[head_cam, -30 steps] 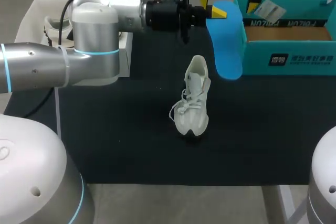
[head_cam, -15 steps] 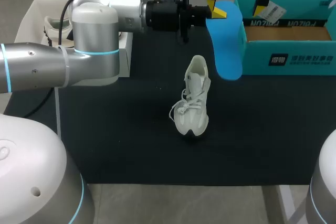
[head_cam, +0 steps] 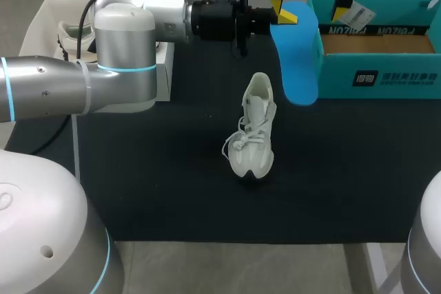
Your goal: Take the shoe out of the shoebox, open the shoe tongue, remove and reinsert the insole, then place the shoe into the shoebox
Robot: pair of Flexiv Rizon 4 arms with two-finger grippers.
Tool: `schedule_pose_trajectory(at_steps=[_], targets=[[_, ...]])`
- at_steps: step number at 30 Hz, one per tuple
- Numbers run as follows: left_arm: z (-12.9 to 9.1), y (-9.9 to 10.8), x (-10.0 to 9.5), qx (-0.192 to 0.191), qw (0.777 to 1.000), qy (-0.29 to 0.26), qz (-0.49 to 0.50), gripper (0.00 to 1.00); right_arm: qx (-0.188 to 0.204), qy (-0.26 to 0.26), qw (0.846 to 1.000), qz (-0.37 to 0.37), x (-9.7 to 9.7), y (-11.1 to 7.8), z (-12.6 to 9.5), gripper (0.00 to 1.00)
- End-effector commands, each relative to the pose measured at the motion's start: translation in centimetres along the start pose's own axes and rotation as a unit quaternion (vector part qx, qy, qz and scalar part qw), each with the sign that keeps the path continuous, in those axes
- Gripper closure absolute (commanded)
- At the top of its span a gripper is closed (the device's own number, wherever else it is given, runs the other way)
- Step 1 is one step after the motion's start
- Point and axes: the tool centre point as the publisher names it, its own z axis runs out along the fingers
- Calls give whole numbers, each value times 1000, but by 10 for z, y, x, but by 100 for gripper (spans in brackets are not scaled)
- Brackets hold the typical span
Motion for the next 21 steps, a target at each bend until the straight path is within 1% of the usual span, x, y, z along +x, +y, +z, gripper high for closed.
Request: schedule_pose_trajectory(at_steps=[1, 11, 13, 17, 19, 21], targets=[[0, -1, 0, -1, 1000, -1, 0, 100, 1, 1, 1000, 0, -1, 1, 0, 0], [0, -1, 0, -1, 1000, -1, 0, 100, 1, 1, 1000, 0, -1, 1, 0, 0], [0, -1, 0, -1, 1000, -1, 0, 100, 1, 55, 998, 18, -3, 3, 2, 0], [0, -1, 0, -1, 1000, -1, 0, 100, -14, 127, 991, 28, -9, 7, 1, 0], [0, -1, 0, -1, 1000, -1, 0, 100, -19, 154, 988, 26, -14, 6, 1, 0], [0, -1, 0, -1, 1000, -1, 0, 100, -24, 170, 985, 20, -20, 6, 2, 0]])
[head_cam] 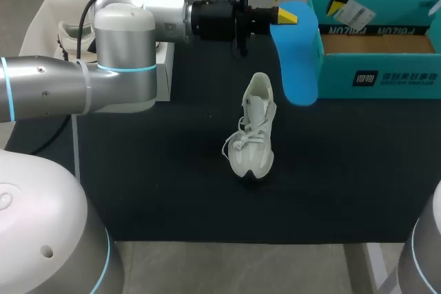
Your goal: Take the shoe out of the shoebox, open the shoe tongue, remove and reinsert the insole, then place the shoe into the shoebox
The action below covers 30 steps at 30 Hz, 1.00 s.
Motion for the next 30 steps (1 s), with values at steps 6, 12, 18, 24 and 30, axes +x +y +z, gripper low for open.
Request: schedule_pose_trajectory(at_steps=[6, 12, 18, 24, 30], targets=[[0, -1, 0, -1, 1000, -1, 0, 100, -52, 186, 980, -50, -46, -8, -4, 0], [0, -1, 0, -1, 1000, -1, 0, 100, -43, 239, 967, -70, -50, -8, -10, 0], [0, -1, 0, -1, 1000, -1, 0, 100, -43, 239, 967, -70, -50, -8, -10, 0], [0, -1, 0, -1, 1000, -1, 0, 100, -43, 239, 967, -70, -50, -8, -10, 0], [0, -1, 0, -1, 1000, -1, 0, 100, -78, 333, 938, -52, -55, -7, 2, 0]])
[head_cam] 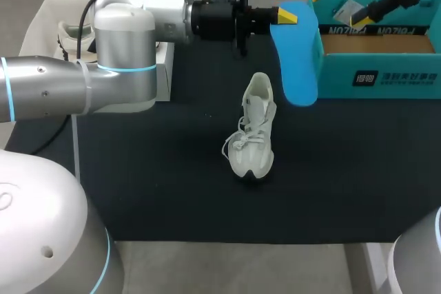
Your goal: Take the shoe out of the shoebox, open the shoe tongue, remove and reinsert the insole, then place the shoe into the shoebox
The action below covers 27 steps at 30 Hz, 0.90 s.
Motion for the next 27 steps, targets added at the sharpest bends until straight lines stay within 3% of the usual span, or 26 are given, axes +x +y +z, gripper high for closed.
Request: schedule_pose_trajectory(at_steps=[1, 4, 10, 14, 18, 20, 27], targets=[[0, -1, 0, -1, 1000, -1, 0, 100, -67, 146, 987, 18, -15, -2, 13, 0], [0, -1, 0, -1, 1000, -1, 0, 100, -114, 239, 964, 31, -27, -3, 20, 0], [0, -1, 0, -1, 1000, -1, 0, 100, -128, 296, 946, 16, -37, -2, 29, 0], [0, -1, 0, -1, 1000, -1, 0, 100, -111, 350, 930, 1, -39, 1, 30, 0], [0, -1, 0, -1, 1000, -1, 0, 100, -56, 400, 915, -6, -40, 1, 33, 0], [0, -1, 0, -1, 1000, -1, 0, 100, -39, 396, 917, -4, -43, 1, 36, 0], [0, -1, 0, -1, 1000, -1, 0, 100, -11, 446, 895, -5, -44, 3, 38, 0]])
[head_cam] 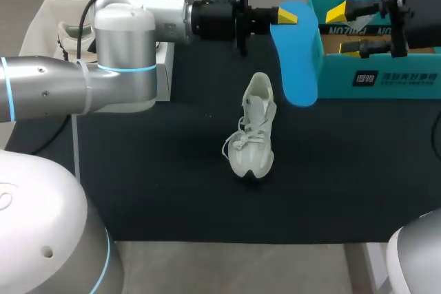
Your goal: Take the shoe out of the shoebox, open the shoe tongue, remove and reinsert the insole, then place the shoe into the shoebox
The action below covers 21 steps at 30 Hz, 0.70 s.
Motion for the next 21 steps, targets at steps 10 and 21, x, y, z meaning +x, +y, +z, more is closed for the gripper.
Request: schedule_pose_trajectory(at_steps=[10, 21], targets=[[0, -1, 0, -1, 1000, -1, 0, 100, 65, 186, 980, 1, -11, 20, -6, 0], [0, -1, 0, -1, 1000, -1, 0, 100, 72, 153, 986, 3, -13, 26, -11, 0]])
